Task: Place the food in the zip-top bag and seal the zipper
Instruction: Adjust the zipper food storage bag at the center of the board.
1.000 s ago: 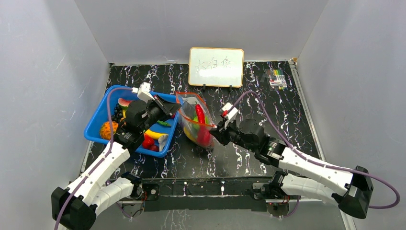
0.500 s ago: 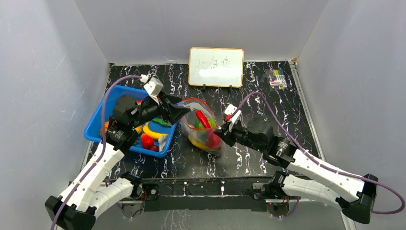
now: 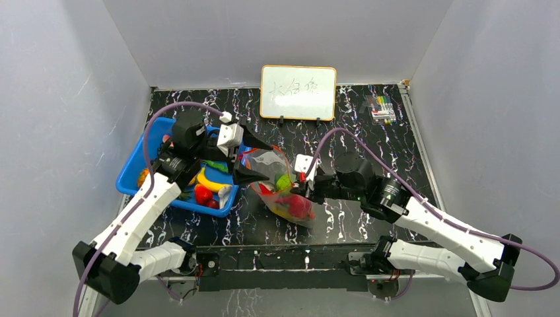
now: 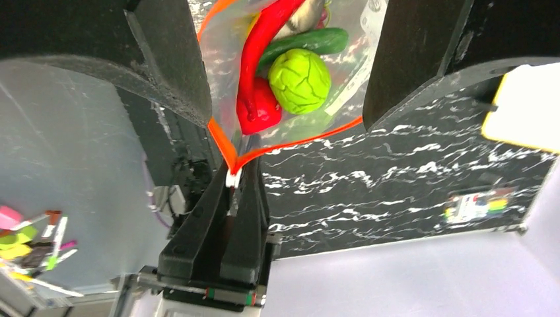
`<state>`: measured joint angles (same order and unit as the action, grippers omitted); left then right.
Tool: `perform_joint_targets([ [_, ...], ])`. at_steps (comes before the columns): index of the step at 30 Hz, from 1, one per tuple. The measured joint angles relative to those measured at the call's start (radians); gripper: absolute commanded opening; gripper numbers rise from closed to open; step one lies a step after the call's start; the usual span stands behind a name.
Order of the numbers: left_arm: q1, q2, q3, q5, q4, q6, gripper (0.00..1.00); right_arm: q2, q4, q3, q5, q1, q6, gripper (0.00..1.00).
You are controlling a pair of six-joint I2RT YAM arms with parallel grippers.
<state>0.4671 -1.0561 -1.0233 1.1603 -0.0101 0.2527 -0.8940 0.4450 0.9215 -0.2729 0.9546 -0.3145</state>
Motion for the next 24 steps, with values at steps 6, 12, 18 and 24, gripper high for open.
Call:
perform_joint_targets([
  [6,0.018,-0.091,-0.048,0.121,-0.03,0.022,0.88,-0.032,0.0,0.022,-0.021,0.0,-0.039,0.0],
  [12,0.08,-0.129,-0.048,0.161,0.035,-0.015,0.88,-0.032,-0.007,0.025,0.003,0.0,-0.066,0.0],
  [18,0.129,-0.226,-0.05,0.134,0.102,-0.051,0.86,-0.031,-0.017,0.025,0.076,0.0,-0.079,0.0],
  [24,0.152,-0.314,-0.081,0.113,0.143,-0.075,0.76,0.0,-0.03,0.025,0.131,-0.002,-0.07,0.0],
])
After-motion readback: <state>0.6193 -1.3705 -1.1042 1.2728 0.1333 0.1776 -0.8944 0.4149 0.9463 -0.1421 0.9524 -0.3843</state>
